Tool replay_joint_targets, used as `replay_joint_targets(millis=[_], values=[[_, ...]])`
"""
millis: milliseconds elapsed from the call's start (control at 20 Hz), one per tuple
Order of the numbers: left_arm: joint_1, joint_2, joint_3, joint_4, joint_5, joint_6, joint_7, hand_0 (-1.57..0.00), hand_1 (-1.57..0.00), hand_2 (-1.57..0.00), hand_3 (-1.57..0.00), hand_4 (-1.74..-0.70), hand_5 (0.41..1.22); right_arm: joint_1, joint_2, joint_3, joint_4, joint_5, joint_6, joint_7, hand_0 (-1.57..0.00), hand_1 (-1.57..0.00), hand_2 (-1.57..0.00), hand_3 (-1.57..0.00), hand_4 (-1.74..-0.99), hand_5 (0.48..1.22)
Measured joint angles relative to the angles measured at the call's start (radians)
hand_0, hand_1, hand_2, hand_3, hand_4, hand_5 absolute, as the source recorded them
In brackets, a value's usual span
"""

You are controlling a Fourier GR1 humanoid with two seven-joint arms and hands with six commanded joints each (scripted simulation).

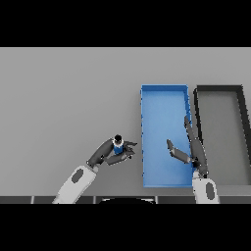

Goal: Pick up the blue pipe and place it into the blue bin.

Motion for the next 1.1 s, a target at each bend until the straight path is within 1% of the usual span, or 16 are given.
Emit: replay_joint_targets(millis=[50, 100, 150, 200, 300, 400, 450, 500, 650, 750, 800, 850, 900, 950, 1000, 1100], values=[[-0.002, 0.000, 0.004, -0.026, 0.009, -0.009, -0.007, -1.52, -1.53, -1.53, -1.53, -1.47, 1.204, -0.018, -0.006, -0.009, 0.011, -0.002, -0.004, 0.011, 0.00, 0.00, 0.00, 0.00, -1.226, 0.636], [-0.013, -0.002, 0.009, -0.043, 0.009, -0.010, -0.001, -1.53, -1.53, -1.54, -1.54, -1.47, 1.207, -0.023, -0.016, -0.016, 0.012, 0.000, -0.005, 0.016, 0.00, 0.00, 0.00, 0.00, -1.220, 0.638], [-0.032, -0.013, 0.009, -0.056, 0.008, -0.013, 0.022, -1.54, -1.54, -1.55, -1.55, -1.47, 1.210, -0.026, -0.012, -0.008, 0.014, 0.012, -0.009, 0.020, 0.00, 0.00, 0.00, 0.00, -1.213, 0.639], [-0.019, -0.010, 0.005, -0.090, 0.018, -0.027, 0.015, -1.54, -1.55, -1.55, -1.55, -1.47, 1.212, -0.023, -0.013, -0.003, 0.010, 0.017, -0.007, 0.016, 0.00, 0.00, 0.00, 0.00, -1.204, 0.640], [-0.048, -0.006, 0.012, -0.127, 0.024, -0.045, 0.055, -1.55, -1.56, -1.56, -1.56, -1.47, 1.215, -0.019, -0.009, 0.006, 0.014, 0.034, -0.012, 0.006, 0.00, 0.00, 0.00, 0.00, -1.184, 0.643], [-0.073, -0.022, 0.009, -0.139, 0.020, -0.059, 0.080, -1.56, -1.56, -1.56, -1.56, -1.47, 1.217, -0.012, -0.021, -0.001, 0.005, 0.033, -0.010, 0.000, 0.00, 0.00, 0.00, 0.00, -1.170, 0.644], [-0.077, -0.015, 0.013, -0.161, 0.025, -0.069, 0.089, -1.56, -1.56, -1.56, -1.56, -1.47, 1.218, -0.009, -0.023, -0.003, 0.002, 0.030, -0.008, 0.009, 0.00, 0.00, 0.00, 0.00, -1.161, 0.644], [-0.091, -0.027, 0.013, -0.158, 0.020, -0.070, 0.117, -1.56, -1.56, -1.57, -1.57, -1.47, 1.219, -0.006, -0.019, -0.001, 0.000, 0.035, -0.014, 0.004, 0.00, 0.00, 0.00, 0.00, -1.158, 0.643], [-0.076, -0.037, 0.003, -0.186, -0.002, -0.072, 0.146, -1.57, -1.57, -1.57, -1.57, -1.47, 1.220, -0.006, -0.018, -0.004, 0.015, 0.036, -0.016, -0.009, 0.00, 0.00, 0.00, 0.00, -1.145, 0.643], [-0.079, -0.050, 0.006, -0.168, -0.014, -0.079, 0.164, -1.57, -1.57, -1.57, -1.57, -1.47, 1.220, 0.047, 0.009, 0.010, -0.017, 0.067, -0.052, -0.037, 0.00, 0.00, 0.00, 0.00, -1.139, 0.643], [-0.085, -0.055, 0.015, -0.163, -0.011, -0.085, 0.155, -1.57, -1.57, -1.57, -1.57, -1.47, 1.220, 0.082, 0.026, 0.016, -0.041, 0.085, -0.077, -0.044, 0.00, 0.00, 0.00, 0.00, -1.138, 0.643], [-0.072, -0.045, 0.022, -0.168, -0.009, -0.095, 0.135, -1.57, -1.57, -1.57, -1.57, -1.47, 1.220, 0.121, 0.044, 0.023, -0.069, 0.104, -0.104, -0.049, 0.00, 0.00, 0.00, 0.00, -1.166, 0.643], [-0.083, -0.057, 0.021, -0.168, -0.019, -0.092, 0.148, -1.57, -1.57, -1.57, -1.57, -1.47, 1.220, 0.161, 0.064, 0.030, -0.097, 0.125, -0.132, -0.048, 0.00, 0.00, 0.00, 0.00, -1.188, 0.643], [-0.069, -0.049, 0.022, -0.174, -0.023, -0.098, 0.138, -1.57, -1.57, -1.57, -1.57, -1.47, 1.220, 0.203, 0.090, 0.045, -0.131, 0.152, -0.162, -0.046, 0.00, 0.00, 0.00, 0.00, -1.191, 0.642], [-0.067, -0.051, 0.024, -0.168, -0.028, -0.104, 0.146, -1.57, -1.57, -1.57, -1.57, -1.47, 1.220, 0.236, 0.095, 0.046, -0.160, 0.163, -0.176, -0.041, 0.00, 0.00, 0.00, 0.00, -1.184, 0.642], [-0.065, -0.052, 0.030, -0.167, -0.029, -0.121, 0.138, -1.57, -1.57, -1.57, -1.57, -1.47, 1.221, 0.257, 0.109, 0.056, -0.205, 0.166, -0.186, -0.044, 0.00, 0.00, -0.04, 0.00, -1.195, 0.648]])
